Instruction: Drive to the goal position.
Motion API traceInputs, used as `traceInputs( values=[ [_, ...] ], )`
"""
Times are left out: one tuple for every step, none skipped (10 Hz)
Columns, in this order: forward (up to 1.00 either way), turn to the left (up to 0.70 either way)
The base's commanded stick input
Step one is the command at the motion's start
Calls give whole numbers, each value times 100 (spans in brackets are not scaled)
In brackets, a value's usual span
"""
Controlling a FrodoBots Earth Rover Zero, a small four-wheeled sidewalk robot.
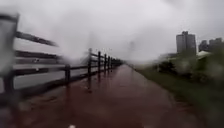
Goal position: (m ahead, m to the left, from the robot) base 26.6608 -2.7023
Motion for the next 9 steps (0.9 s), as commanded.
traceInputs(
  values=[
    [100, 0],
    [100, 0],
    [100, 0],
    [100, 0],
    [100, 0],
    [100, 0],
    [100, 0],
    [100, 0],
    [100, 0]
  ],
)
